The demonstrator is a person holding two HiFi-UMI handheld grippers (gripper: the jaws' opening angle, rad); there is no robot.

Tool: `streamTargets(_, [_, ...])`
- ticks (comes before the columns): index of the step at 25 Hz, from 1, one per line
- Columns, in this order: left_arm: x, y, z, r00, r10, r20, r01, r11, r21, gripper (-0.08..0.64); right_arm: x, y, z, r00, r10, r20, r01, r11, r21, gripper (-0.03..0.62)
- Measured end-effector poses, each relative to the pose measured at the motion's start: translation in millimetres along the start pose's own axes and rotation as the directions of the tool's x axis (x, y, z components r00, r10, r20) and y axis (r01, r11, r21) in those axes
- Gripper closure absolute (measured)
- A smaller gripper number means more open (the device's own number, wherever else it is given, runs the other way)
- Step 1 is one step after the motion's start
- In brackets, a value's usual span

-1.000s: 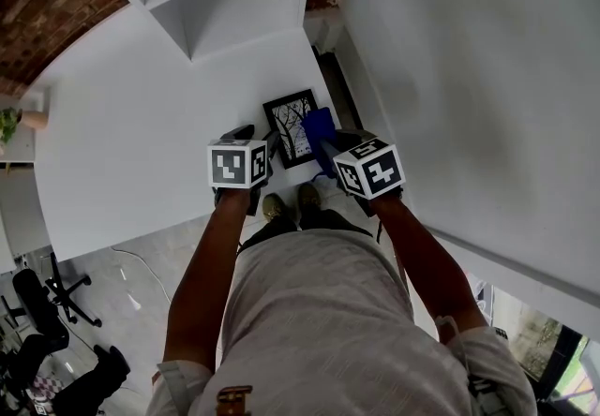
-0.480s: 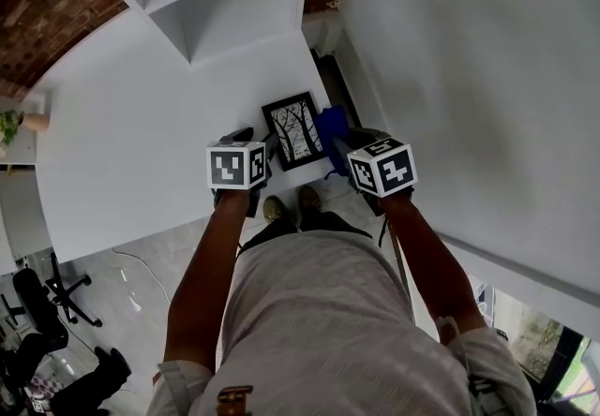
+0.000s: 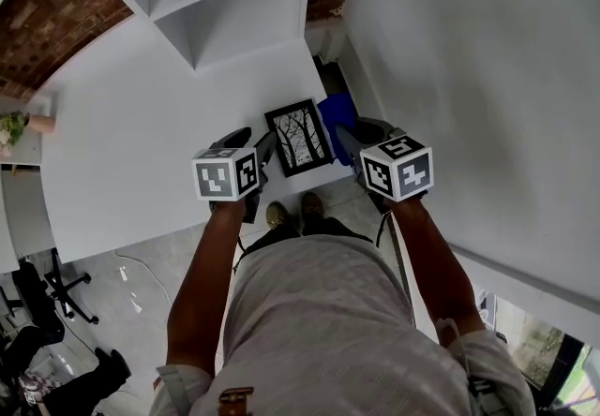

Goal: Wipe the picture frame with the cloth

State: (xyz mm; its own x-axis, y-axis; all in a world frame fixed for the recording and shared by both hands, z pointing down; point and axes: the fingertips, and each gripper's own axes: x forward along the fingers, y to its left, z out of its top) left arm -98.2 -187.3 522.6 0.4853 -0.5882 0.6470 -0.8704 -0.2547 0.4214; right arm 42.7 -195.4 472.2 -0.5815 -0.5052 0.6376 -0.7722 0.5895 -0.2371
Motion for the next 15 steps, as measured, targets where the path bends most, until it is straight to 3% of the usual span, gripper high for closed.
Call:
streamTargets(2, [-9,-8,17,0.998,-0.021,0.058,0.020,1.000,0.013,0.342,-5,4,17,0.998,0.017,0.053,-0.016,1.000,-0.013,0.541])
streamTargets(5, [-24,-29,43,0.981,-0.109,0.161,0.103,0.994,0.046,0.342,-12,16,45,0.988,0.058,0.141,-0.052,0.998,-0.046,0.541])
streamTargets(9, [-47,-59,78,0.934,-0.204,0.292,0.174,0.977,0.125,0.345,-24,33,77,0.960,0.129,0.248,-0.110,0.990,-0.090,0.541])
streamTargets(15, [-85,-90,115,0.862,-0.287,0.419,0.193,0.948,0.252,0.361,-47,56,116,0.891,0.224,0.395,-0.183,0.973,-0.137,0.541])
